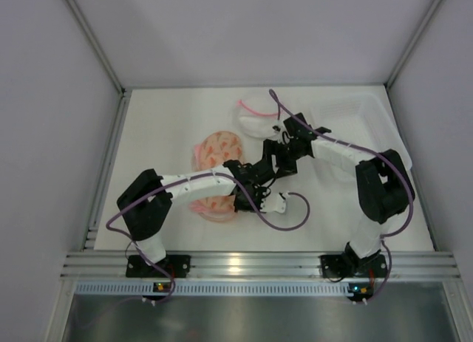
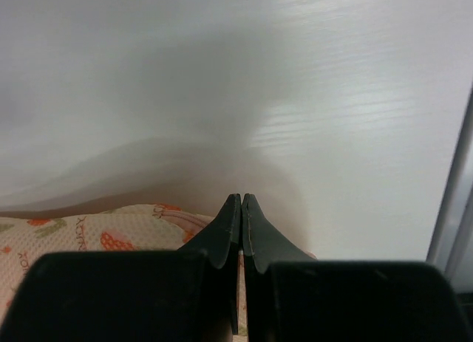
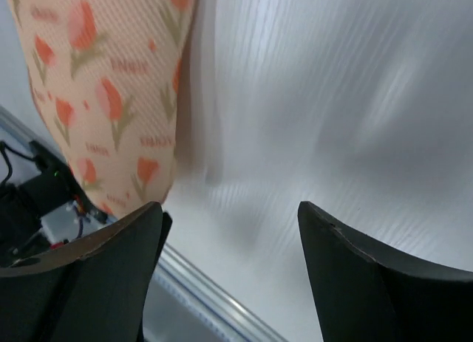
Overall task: Place the bra in the laundry bag and zip it closed
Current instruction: Zip the zipper on the laundry bag.
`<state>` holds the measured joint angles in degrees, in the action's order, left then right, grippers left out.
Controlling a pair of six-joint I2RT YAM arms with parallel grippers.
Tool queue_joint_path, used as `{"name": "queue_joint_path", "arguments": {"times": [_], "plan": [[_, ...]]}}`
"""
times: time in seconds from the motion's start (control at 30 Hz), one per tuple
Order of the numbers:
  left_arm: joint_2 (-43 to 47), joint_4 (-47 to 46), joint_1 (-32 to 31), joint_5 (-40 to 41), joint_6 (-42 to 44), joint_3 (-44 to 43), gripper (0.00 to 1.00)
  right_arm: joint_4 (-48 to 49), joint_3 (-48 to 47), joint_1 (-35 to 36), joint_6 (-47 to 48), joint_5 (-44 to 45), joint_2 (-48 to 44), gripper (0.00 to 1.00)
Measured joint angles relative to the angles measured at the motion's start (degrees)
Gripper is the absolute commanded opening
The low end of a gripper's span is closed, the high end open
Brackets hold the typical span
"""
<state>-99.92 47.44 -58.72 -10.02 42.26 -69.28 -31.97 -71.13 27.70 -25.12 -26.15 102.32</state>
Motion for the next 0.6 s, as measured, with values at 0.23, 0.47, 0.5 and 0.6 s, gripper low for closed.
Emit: {"name": "queue_joint_path", "arguments": {"times": [0.23,0.47,0.5,0.6], "plan": [[0.31,-3.3,1.81,-0.02,0.07,-1.4,0.0,10.01,8.37,0.42,-10.58,-10.6,2.23,0.76],[1.29,-3.82,1.66,-1.16,1.51,-1.46,0.0,20.17,7.04,3.67,-19.28,-15.61,7.96,0.71],[1.31,-3.82,1.66,-1.25,1.68,-1.46,0.0,21.16,6.88,4.07,-20.17,-15.96,7.98,0.67],[1.31,-3.85,1.66,-1.55,2.14,-1.46,0.0,23.56,6.25,4.94,-21.94,-16.68,8.0,0.55]]}}
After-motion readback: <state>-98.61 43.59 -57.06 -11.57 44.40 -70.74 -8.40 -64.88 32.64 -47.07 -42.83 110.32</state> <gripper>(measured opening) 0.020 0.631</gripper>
